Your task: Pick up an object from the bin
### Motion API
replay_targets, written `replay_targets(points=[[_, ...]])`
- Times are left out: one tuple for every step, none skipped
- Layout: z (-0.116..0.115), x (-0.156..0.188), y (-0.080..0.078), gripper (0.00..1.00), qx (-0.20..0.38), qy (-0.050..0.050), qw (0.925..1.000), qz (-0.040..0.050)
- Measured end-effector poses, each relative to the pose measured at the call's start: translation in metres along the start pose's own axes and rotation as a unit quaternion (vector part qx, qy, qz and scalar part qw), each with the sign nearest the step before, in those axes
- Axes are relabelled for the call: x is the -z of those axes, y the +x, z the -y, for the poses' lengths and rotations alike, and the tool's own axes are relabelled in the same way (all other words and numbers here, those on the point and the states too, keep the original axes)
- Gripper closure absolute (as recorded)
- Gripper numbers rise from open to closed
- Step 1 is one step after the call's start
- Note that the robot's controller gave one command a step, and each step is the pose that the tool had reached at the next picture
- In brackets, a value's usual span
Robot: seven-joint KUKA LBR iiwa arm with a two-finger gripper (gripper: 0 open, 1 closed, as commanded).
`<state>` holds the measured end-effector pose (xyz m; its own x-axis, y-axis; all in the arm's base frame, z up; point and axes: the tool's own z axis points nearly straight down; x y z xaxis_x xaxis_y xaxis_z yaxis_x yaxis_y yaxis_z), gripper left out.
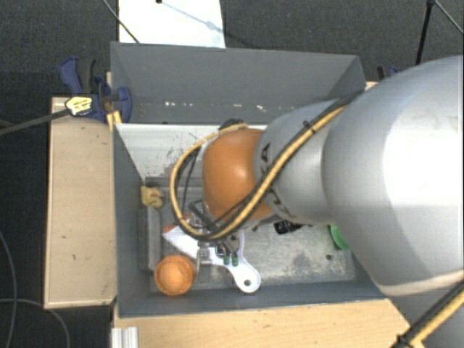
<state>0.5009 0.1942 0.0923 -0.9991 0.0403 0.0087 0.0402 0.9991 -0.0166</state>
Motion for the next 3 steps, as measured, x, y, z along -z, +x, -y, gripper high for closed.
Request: replay_targets(points=[[0.002, -0.022, 0.009, 1.0, 0.085, -0.008, 0.9964, 0.0056], [0.002, -0.022, 0.009, 1.0, 0.084, -0.008, 0.9964, 0.0056], [0.017, 0.019, 0.018, 1.0, 0.092, -0.008, 0.9957, 0.0051]])
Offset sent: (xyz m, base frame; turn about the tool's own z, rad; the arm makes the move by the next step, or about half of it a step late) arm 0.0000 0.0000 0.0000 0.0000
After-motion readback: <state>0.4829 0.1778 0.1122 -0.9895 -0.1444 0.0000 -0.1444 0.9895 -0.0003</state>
